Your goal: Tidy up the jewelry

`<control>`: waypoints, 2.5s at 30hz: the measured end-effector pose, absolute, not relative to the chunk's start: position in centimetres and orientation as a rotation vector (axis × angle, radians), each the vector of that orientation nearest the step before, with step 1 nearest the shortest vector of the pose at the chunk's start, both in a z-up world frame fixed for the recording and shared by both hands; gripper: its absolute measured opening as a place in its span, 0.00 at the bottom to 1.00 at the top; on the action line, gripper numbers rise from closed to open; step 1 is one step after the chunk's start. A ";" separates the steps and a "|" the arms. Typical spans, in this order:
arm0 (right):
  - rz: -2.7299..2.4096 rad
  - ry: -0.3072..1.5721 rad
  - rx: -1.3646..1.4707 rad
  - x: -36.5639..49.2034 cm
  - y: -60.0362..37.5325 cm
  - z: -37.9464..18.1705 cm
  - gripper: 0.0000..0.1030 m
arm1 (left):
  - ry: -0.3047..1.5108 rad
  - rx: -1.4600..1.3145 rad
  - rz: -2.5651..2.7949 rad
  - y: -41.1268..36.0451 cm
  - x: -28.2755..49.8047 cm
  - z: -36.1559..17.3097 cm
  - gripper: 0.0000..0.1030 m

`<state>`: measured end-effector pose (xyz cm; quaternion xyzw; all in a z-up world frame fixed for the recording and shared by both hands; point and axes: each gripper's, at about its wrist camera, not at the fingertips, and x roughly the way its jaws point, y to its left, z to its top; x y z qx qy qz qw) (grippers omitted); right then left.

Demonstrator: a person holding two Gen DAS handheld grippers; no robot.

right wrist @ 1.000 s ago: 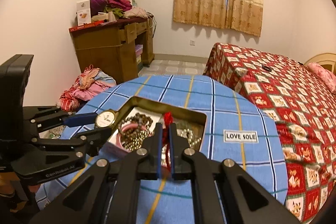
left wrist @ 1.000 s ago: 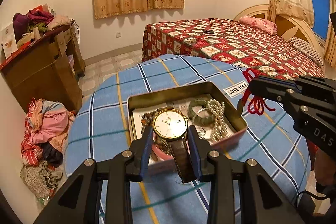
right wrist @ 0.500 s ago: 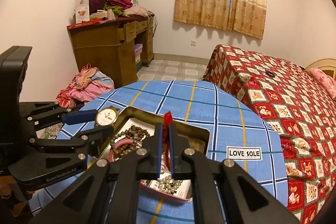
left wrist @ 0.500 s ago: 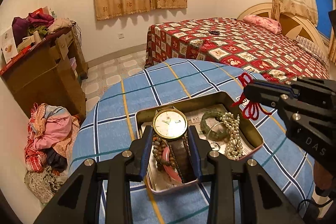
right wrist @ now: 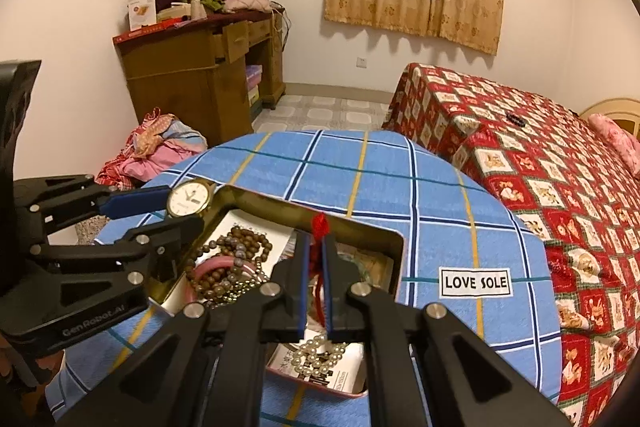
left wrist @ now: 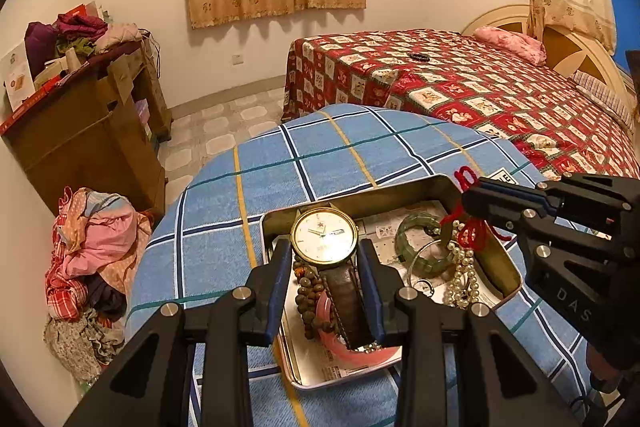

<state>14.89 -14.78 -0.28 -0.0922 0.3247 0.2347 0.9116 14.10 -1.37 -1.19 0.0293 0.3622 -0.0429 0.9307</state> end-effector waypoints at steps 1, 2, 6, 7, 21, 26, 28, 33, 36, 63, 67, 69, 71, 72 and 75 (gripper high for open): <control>0.481 0.672 -0.191 15.1 -14.7 -0.3 0.07 | 0.743 0.061 -0.085 -1.4 14.2 -1.3 0.33; 0.478 0.675 -0.192 15.2 -14.7 -0.4 0.07 | 0.744 0.062 -0.083 -1.4 14.3 -1.3 0.33; 0.463 0.689 -0.190 15.8 -14.7 -0.9 0.07 | 0.746 0.060 -0.069 -1.4 14.6 -1.5 0.33; 0.462 0.695 -0.187 16.0 -14.8 -1.1 0.07 | 0.747 0.061 -0.069 -1.4 14.7 -1.6 0.33; 0.448 0.730 -0.179 16.9 -14.8 -2.5 0.07 | 0.761 0.057 -0.059 -1.5 15.0 -2.3 0.34; 0.453 0.733 -0.166 17.0 -15.0 -2.8 0.10 | 0.759 0.049 -0.050 -1.3 14.9 -2.4 0.42; 0.452 0.738 -0.162 17.0 -15.1 -3.0 0.14 | 0.738 0.044 -0.042 -1.3 14.5 -2.1 0.60; 0.435 0.714 -0.145 16.0 -15.7 -2.8 0.63 | 0.712 0.021 -0.029 -0.8 13.2 -1.2 0.69; 0.406 0.704 -0.147 14.5 -16.5 -2.4 0.64 | 0.695 0.014 -0.010 -0.6 11.4 -0.8 0.69; 0.388 0.633 -0.083 8.5 -19.2 -1.3 0.70 | 0.675 -0.032 0.026 -1.0 5.8 -0.8 0.70; 0.388 0.635 -0.082 8.5 -19.2 -1.3 0.71 | 0.676 -0.032 0.023 -1.1 5.7 -0.8 0.70; 0.388 0.635 -0.078 8.4 -19.2 -1.2 0.71 | 0.675 -0.032 0.023 -1.1 5.7 -0.8 0.70; 0.388 0.634 -0.078 8.4 -19.3 -1.1 0.71 | 0.675 -0.031 0.024 -1.1 5.7 -0.8 0.70; 0.389 0.632 -0.078 8.4 -19.2 -1.1 0.71 | 0.676 -0.031 0.024 -1.1 5.8 -0.8 0.70; 0.393 0.630 -0.077 8.3 -19.1 -0.9 0.71 | 0.676 -0.034 0.025 -1.1 5.7 -0.8 0.70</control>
